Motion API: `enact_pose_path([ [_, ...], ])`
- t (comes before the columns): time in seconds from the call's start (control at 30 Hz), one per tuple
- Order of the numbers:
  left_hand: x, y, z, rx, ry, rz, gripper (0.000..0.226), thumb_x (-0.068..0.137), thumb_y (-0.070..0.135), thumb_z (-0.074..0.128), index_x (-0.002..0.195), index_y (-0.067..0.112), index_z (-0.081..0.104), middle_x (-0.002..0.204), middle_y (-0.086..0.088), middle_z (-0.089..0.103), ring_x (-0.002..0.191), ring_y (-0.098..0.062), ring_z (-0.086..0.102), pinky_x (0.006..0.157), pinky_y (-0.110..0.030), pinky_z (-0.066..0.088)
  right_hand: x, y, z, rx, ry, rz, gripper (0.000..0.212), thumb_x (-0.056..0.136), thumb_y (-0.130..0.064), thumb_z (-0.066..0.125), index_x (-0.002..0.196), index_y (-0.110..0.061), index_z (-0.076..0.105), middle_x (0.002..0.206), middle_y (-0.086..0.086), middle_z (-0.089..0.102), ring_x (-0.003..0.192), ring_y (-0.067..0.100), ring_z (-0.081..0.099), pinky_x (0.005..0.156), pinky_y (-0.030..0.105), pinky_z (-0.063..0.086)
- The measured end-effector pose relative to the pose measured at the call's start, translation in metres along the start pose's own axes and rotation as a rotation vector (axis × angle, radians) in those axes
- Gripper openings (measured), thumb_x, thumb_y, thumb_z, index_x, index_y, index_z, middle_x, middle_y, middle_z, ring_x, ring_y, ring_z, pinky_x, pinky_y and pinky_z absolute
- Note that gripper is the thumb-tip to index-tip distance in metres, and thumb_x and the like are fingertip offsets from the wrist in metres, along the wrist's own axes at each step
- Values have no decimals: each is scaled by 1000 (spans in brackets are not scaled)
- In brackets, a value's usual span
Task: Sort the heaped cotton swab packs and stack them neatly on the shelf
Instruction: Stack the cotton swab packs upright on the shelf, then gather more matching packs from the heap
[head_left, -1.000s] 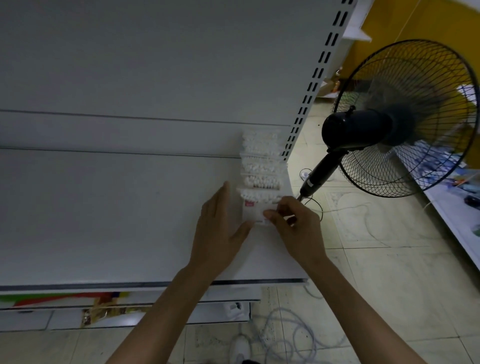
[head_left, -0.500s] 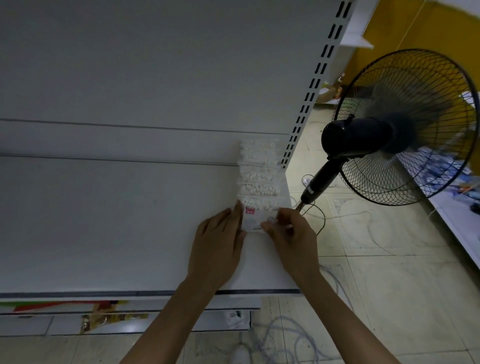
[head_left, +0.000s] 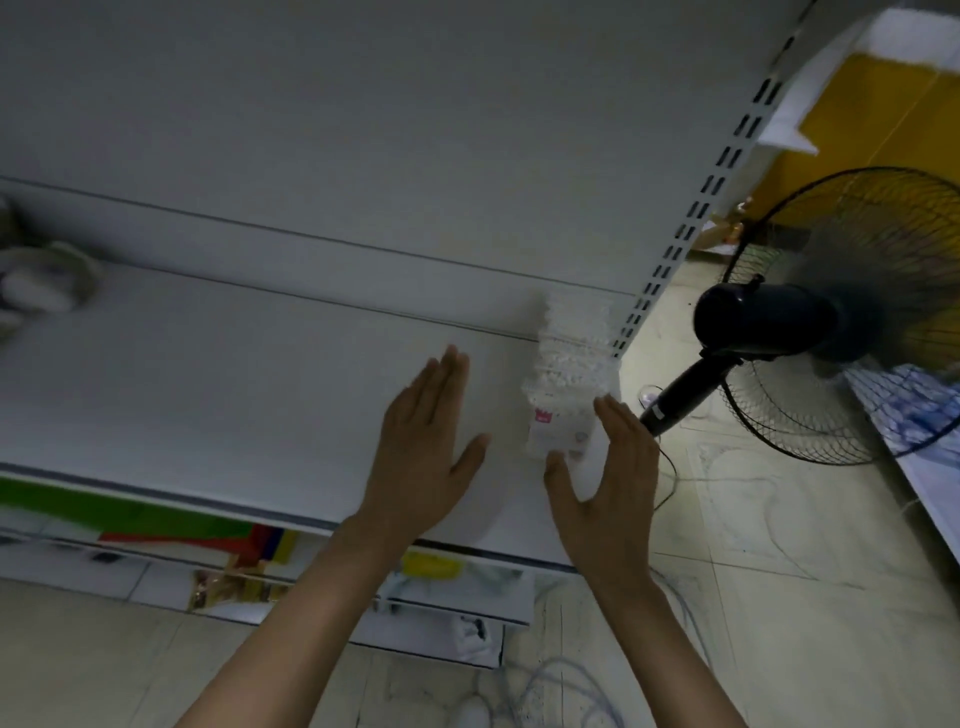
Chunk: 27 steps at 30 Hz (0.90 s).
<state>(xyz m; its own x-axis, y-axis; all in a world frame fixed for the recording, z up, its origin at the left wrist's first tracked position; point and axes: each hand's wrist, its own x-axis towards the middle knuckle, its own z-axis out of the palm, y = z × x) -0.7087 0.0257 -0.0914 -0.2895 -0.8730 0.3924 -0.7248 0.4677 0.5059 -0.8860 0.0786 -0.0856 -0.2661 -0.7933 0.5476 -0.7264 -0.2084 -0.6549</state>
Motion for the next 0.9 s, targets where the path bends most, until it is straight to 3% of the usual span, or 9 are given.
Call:
enact_pose_path([
  [0.17,-20,-52,-87,173,52,-70,72,95,49,34,153,15,9,160,-5,9,146,-21,12,115,-50,23,4,-69,47,-74,-5,-108,57,87,-35,54,136,-7,42,143,14,41,138,27,29,117,42,17],
  [0.3,-63,-104,-155,227,34,-95,74,92,56,29,152,22,0,159,3,3,146,-17,11,116,-43,20,2,-122,91,-95,-53,-30,60,88,-35,54,139,-8,40,146,15,36,138,28,25,111,56,26],
  [0.5,-101,-140,-202,365,4,-118,78,86,52,36,151,14,17,158,-4,18,144,-25,23,110,-51,33,-37,-195,134,-110,-273,-112,63,90,-37,50,147,-19,30,154,-1,24,144,17,13,118,43,14],
  [0.63,-138,-179,-258,466,54,-106,77,87,53,36,151,13,21,157,-7,24,143,-23,21,112,-45,25,-64,-261,185,-97,-343,-194,66,87,-42,50,146,-18,33,154,5,28,143,23,22,116,40,17],
  [0.9,-200,-262,-385,534,184,-249,81,88,48,48,154,17,12,161,0,12,148,-17,9,116,-45,16,-94,-386,270,-6,-429,-373,63,84,-50,43,134,-13,47,140,12,47,130,29,43,106,42,32],
])
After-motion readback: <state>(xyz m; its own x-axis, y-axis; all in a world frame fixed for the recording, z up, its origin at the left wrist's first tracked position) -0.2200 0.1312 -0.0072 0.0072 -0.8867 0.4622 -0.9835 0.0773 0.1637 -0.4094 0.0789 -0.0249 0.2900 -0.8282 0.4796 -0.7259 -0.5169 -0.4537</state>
